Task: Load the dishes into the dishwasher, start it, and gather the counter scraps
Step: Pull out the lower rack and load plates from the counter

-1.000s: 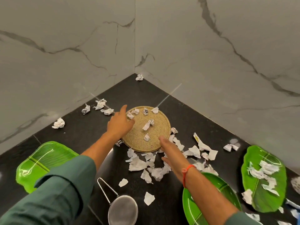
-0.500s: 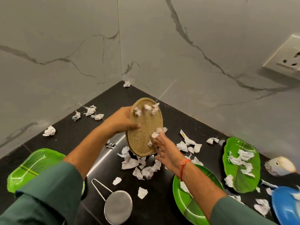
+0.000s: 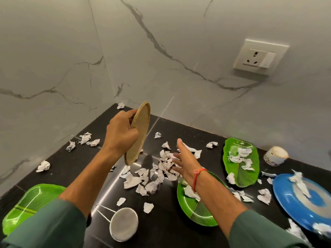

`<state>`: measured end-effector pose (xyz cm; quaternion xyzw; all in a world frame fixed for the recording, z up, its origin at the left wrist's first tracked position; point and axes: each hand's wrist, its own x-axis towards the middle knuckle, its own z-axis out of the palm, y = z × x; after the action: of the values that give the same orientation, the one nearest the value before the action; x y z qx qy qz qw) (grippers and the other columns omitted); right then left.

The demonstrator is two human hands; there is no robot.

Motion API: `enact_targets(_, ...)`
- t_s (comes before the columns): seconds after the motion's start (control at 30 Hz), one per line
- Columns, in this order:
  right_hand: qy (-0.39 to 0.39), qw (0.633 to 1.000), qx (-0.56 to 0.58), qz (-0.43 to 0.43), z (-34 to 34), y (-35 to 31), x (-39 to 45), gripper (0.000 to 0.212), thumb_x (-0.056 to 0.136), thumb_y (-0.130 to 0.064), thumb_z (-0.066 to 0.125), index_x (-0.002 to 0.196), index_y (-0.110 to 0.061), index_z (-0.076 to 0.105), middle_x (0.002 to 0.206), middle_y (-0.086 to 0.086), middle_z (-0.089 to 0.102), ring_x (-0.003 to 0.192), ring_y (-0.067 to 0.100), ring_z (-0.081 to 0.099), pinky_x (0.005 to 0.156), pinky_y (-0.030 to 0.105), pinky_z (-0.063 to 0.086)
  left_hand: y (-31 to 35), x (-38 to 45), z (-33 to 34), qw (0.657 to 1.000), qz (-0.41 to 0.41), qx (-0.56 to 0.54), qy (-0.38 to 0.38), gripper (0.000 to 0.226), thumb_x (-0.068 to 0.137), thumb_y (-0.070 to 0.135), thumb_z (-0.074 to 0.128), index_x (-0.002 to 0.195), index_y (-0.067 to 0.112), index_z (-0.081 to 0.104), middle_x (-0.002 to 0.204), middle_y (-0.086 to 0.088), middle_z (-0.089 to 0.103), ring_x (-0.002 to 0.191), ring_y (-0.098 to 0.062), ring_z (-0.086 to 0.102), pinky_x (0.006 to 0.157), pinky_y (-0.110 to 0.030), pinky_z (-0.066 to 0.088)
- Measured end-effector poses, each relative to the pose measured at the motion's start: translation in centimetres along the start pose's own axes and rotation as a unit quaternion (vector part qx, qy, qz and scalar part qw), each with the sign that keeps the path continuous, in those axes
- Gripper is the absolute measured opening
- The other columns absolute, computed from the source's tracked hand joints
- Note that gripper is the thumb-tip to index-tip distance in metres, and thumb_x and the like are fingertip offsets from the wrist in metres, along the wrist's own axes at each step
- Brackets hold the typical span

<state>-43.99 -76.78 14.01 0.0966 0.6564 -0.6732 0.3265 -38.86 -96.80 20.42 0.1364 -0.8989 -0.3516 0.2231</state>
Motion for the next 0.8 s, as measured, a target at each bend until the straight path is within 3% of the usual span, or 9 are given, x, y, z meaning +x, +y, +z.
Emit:
enact_targets(0.1, 0.02, 0.997, 0.055, -0.043, -2.2, -1.0, -1.9, 0.057, 0.101, -0.06, 0.039, 0.149, -0.029, 0.042, 0.148, 0.001, 0.048, 0.129, 0.024, 0.05, 0.108, 0.044, 0.044, 3.7, -1.3, 0.6, 0.978, -0.055, -0.198, -0.032, 0.044, 0.085, -0.003, 0.061, 0.122, 0.021, 0.07, 0.097, -0.002, 0.071, 0.092, -0.025, 0.069, 0.073, -0.04, 0.06)
enact_targets(0.17, 0.027, 0.99, 0.115, -0.079, -4.4, -1.5, -3.7, 0.042, 0.103, -0.057, 0.038, 0.12, -0.029, 0.063, 0.114, -0.003, 0.068, 0.113, 0.023, 0.064, 0.092, 0.04, 0.051, 5.8, -2.7, 1.2, 0.934, -0.127, -0.327, -0.072, 0.029, 0.091, 0.002, 0.063, 0.114, 0.018, 0.071, 0.098, -0.007, 0.072, 0.091, -0.029, 0.071, 0.069, -0.039, 0.059)
enact_targets(0.23, 0.021, 0.975, 0.193, -0.108, -8.3, -1.5, -6.7, 0.046, 0.103, -0.056, 0.037, 0.093, -0.026, 0.07, 0.085, -0.002, 0.072, 0.09, 0.019, 0.071, 0.083, 0.037, 0.053, 8.0, -4.8, 2.2, 0.875, -0.188, -0.428, -0.125, 0.024, 0.09, 0.013, 0.067, 0.113, 0.013, 0.071, 0.097, -0.012, 0.072, 0.087, -0.031, 0.071, 0.072, -0.043, 0.06)
enact_targets(0.37, 0.019, 0.938, 0.316, -0.142, -17.2, 0.1, -13.9, 0.06, 0.094, -0.06, 0.046, 0.134, -0.018, 0.059, 0.126, 0.017, 0.068, 0.117, 0.033, 0.065, 0.103, 0.053, 0.046, 12.3, -10.4, 5.8, 0.797, -0.266, -0.505, -0.2, 0.03, 0.09, 0.029, 0.06, 0.111, 0.008, 0.069, 0.093, -0.013, 0.074, 0.085, -0.031, 0.072, 0.077, -0.048, 0.055)
enact_targets(0.5, 0.04, 0.89, 0.411, -0.194, -23.8, 3.1, -20.6, 0.068, 0.092, -0.06, 0.045, 0.136, -0.01, 0.062, 0.132, 0.024, 0.063, 0.12, 0.037, 0.062, 0.102, 0.053, 0.045, 17.8, -15.9, 10.9, 0.741, -0.308, -0.547, -0.239, 0.032, 0.096, 0.035, 0.054, 0.107, 0.01, 0.07, 0.098, -0.016, 0.073, 0.09, -0.036, 0.067, 0.079, -0.05, 0.053)
enact_targets(0.63, 0.093, 0.859, 0.448, -0.232, -28.8, 6.4, -26.9, 0.072, 0.096, -0.065, 0.036, 0.135, -0.01, 0.063, 0.133, 0.02, 0.063, 0.12, 0.036, 0.063, 0.103, 0.056, 0.047, 24.1, -19.8, 14.8, 0.705, -0.293, -0.577, -0.291, 0.034, 0.095, 0.041, 0.053, 0.095, 0.017, 0.077, 0.088, -0.011, 0.074, 0.073, -0.027, 0.071, 0.074, -0.045, 0.052)
enact_targets(0.73, 0.151, 0.832, 0.463, -0.268, -32.1, 9.0, -30.9, 0.071, 0.095, -0.066, 0.036, 0.139, -0.014, 0.058, 0.133, 0.022, 0.062, 0.124, 0.039, 0.06, 0.108, 0.058, 0.039, 28.2, -22.0, 17.0, 0.681, -0.28, -0.581, -0.346, 0.041, 0.095, 0.043, 0.055, 0.122, 0.016, 0.071, 0.105, -0.012, 0.072, 0.089, -0.029, 0.07, 0.077, -0.047, 0.057)
enact_targets(0.8, 0.181, 0.816, 0.472, -0.282, -32.9, 9.6, -32.3, 0.07, 0.094, -0.067, 0.037, 0.139, -0.016, 0.058, 0.131, 0.023, 0.063, 0.124, 0.04, 0.06, 0.11, 0.059, 0.037, 29.2, -22.4, 17.9, 0.682, -0.276, -0.582, -0.348, 0.043, 0.098, 0.041, 0.052, 0.127, 0.014, 0.068, 0.105, -0.011, 0.073, 0.093, -0.029, 0.069, 0.078, -0.045, 0.056)
